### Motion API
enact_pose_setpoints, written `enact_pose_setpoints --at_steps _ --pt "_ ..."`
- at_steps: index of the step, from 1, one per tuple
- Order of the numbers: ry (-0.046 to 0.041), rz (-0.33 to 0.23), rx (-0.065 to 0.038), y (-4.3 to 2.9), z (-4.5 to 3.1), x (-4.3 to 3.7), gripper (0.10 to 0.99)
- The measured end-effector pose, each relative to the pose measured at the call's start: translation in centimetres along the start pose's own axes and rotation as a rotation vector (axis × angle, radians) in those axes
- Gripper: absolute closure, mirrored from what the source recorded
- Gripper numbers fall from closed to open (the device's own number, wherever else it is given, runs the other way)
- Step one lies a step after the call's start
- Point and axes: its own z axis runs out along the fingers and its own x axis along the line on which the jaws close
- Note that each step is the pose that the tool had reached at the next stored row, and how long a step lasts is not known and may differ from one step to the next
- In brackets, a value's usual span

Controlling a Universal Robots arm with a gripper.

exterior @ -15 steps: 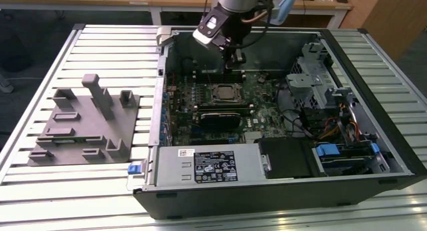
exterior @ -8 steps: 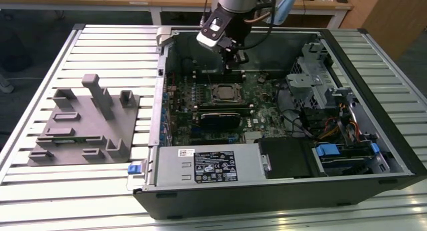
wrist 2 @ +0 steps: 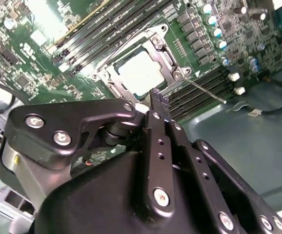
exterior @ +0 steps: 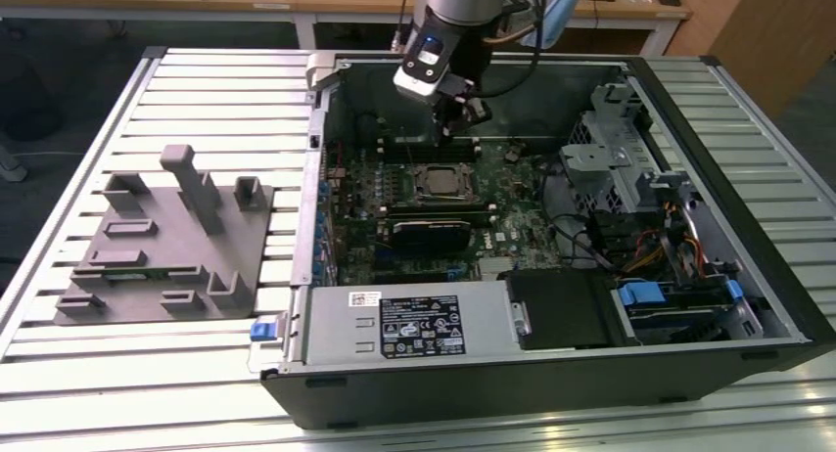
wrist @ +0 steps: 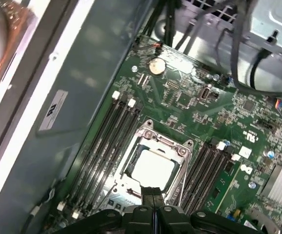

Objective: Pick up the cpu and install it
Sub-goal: 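Install the first cpu locking lever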

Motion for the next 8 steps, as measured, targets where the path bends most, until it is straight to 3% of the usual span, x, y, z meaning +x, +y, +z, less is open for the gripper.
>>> enact_pose_setpoints --at_steps 8 --pt "0.0002 -0.118 0.003 -0.01 0.01 0.00 0.980"
